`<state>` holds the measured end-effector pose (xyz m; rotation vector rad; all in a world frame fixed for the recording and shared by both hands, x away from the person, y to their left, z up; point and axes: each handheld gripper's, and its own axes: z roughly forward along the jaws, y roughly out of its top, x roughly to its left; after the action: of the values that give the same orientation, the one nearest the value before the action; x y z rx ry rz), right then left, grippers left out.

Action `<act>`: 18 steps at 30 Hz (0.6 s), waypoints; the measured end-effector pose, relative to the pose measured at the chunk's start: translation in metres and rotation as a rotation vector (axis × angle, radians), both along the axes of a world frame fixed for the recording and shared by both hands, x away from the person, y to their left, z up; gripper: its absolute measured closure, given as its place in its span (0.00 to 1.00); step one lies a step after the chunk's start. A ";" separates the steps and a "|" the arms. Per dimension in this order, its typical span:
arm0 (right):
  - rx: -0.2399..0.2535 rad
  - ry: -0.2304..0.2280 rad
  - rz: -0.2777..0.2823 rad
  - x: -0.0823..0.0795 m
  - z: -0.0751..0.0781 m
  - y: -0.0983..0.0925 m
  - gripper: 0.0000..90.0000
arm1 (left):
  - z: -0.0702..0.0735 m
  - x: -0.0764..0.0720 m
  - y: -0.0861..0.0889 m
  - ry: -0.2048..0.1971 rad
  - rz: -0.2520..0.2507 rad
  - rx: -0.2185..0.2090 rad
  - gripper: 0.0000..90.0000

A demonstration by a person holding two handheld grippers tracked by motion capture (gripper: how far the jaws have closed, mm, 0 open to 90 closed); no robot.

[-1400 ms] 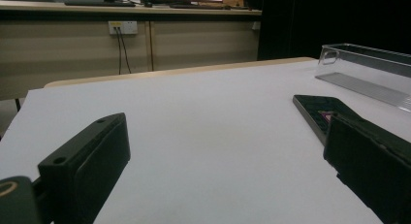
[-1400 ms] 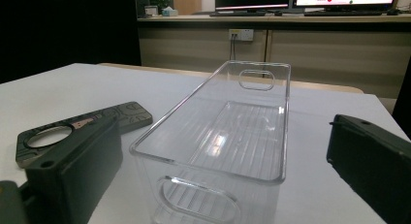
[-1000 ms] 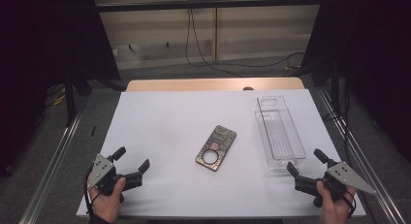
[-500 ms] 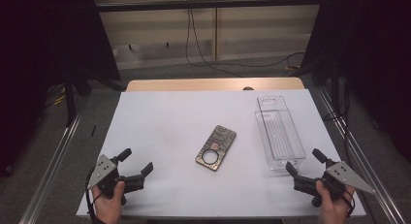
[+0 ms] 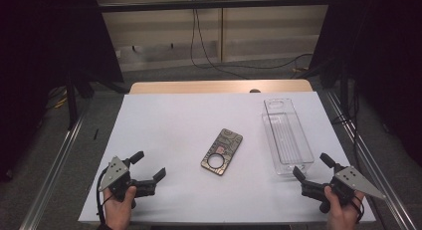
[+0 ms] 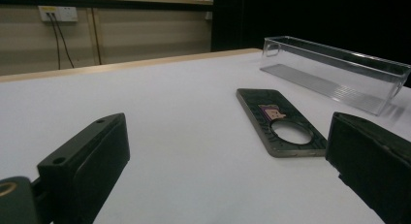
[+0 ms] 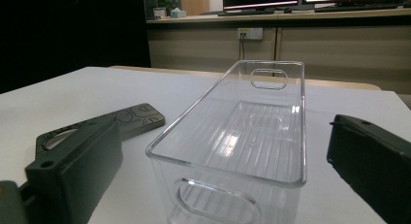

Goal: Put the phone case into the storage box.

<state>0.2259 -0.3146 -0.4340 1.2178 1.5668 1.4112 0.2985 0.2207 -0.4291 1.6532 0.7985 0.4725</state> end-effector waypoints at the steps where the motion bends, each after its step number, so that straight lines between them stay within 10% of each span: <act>1: 0.000 0.001 0.002 0.000 0.000 0.000 0.00 | 0.000 0.001 -0.003 0.002 -0.004 0.004 0.02; 18: 0.013 0.006 0.005 0.000 0.000 0.000 0.00 | 0.000 0.013 -0.043 -0.012 -0.057 -0.024 0.02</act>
<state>0.2260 -0.3147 -0.4345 1.2276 1.5674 1.4244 0.3116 0.1774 -0.4292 1.6449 0.7435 0.4312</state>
